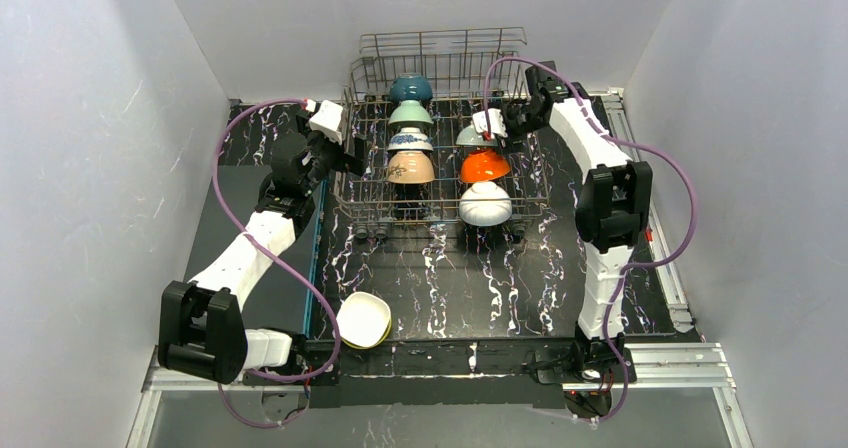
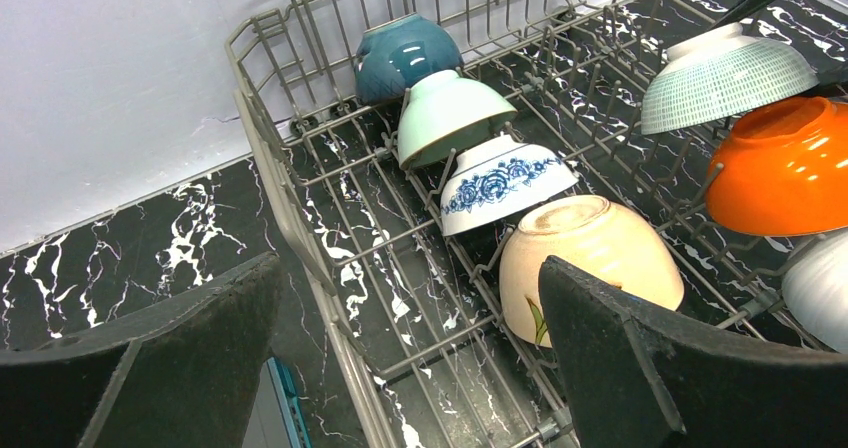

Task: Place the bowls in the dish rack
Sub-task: Turn the bowl upside down on the dish rack.

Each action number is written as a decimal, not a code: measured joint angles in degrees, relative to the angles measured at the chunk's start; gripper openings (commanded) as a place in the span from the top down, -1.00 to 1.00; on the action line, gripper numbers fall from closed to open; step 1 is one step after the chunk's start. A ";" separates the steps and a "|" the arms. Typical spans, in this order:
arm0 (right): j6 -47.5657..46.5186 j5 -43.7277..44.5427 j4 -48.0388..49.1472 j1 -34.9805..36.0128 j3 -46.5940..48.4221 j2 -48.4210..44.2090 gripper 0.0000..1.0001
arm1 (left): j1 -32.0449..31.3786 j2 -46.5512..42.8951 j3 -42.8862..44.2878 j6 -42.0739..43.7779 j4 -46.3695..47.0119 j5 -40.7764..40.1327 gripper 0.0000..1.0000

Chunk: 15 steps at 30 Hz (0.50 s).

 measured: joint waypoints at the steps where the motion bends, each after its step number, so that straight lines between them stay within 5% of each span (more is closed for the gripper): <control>1: 0.11 0.50 0.09 0.17 -0.07 -0.04 0.15 | 0.00 0.00 0.00 -0.04 0.00 0.00 -0.96; 7: 0.92 3.21 2.54 0.83 -2.34 -1.31 -0.57 | 0.00 0.00 0.00 -0.11 0.00 0.22 -0.96; 15: 3.21 7.58 11.39 0.98 -7.52 -3.17 -0.97 | 0.00 0.00 0.00 -0.13 0.02 0.26 -0.96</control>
